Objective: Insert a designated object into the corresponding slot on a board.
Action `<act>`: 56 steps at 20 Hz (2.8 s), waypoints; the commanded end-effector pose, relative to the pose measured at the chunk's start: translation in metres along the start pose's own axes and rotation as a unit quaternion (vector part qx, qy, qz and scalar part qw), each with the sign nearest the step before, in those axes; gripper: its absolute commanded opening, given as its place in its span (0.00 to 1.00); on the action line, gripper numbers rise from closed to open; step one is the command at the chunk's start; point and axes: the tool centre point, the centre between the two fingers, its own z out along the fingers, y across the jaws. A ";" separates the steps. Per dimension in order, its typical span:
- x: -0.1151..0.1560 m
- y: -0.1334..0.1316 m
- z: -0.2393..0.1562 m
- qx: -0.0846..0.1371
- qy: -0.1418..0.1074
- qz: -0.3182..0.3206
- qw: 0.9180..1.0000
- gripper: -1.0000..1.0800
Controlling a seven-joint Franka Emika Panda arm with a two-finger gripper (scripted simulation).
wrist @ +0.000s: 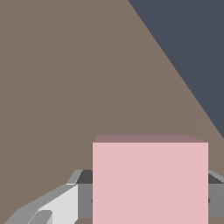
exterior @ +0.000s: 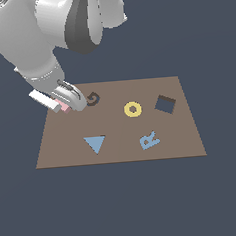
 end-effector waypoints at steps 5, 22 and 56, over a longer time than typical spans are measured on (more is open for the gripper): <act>0.000 0.000 0.001 0.000 0.000 0.000 1.000 0.00; 0.020 0.060 -0.016 -0.009 0.021 0.036 0.999 0.00; 0.002 -0.022 -0.011 -0.011 0.010 -0.311 0.950 0.00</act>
